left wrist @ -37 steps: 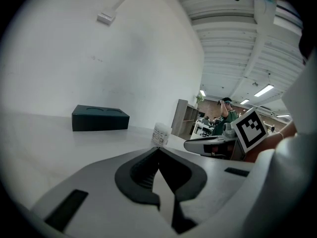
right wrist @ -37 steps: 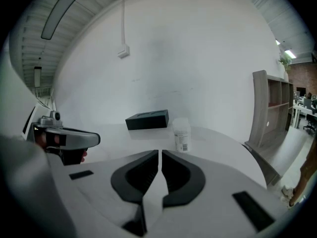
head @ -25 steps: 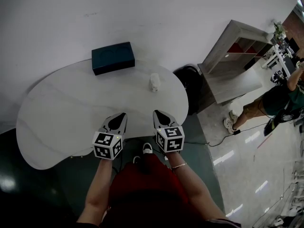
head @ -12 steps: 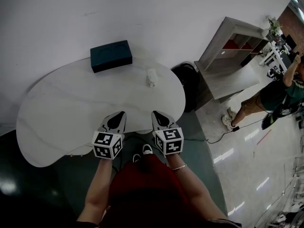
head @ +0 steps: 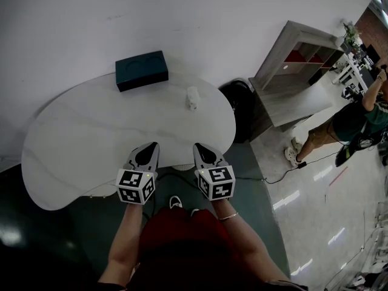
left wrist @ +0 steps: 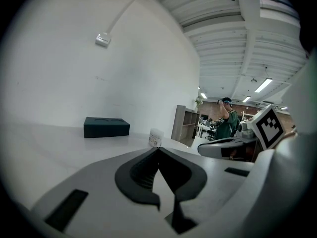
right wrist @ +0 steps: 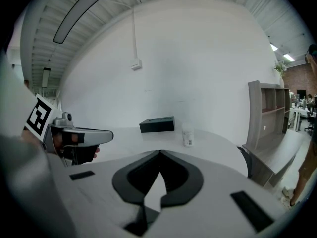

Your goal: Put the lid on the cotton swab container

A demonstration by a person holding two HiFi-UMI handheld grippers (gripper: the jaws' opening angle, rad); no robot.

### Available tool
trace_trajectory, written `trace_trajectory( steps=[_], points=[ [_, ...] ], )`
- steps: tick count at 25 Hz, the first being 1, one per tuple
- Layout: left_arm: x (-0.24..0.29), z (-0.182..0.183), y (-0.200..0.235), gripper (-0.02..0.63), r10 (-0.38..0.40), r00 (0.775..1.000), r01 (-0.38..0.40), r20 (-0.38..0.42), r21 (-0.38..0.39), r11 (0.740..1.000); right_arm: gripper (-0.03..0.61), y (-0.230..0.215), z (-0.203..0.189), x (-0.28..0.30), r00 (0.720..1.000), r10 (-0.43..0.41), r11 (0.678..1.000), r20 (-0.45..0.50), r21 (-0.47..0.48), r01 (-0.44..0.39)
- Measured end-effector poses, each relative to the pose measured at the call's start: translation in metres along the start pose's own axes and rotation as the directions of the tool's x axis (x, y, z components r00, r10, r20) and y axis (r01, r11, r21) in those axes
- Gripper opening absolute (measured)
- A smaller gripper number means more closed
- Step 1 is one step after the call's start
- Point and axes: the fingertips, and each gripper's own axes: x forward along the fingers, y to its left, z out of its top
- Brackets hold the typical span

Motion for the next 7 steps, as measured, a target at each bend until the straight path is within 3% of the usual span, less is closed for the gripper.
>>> trace_trajectory(
  steps=[7],
  points=[
    [-0.006, 0.005, -0.013, 0.023, 0.032, 0.999, -0.032, 0.018, 0.000, 0.999, 0.015, -0.005, 0.002, -0.015, 1.000, 0.015, 1.000, 0.004, -0.010, -0.015]
  ],
)
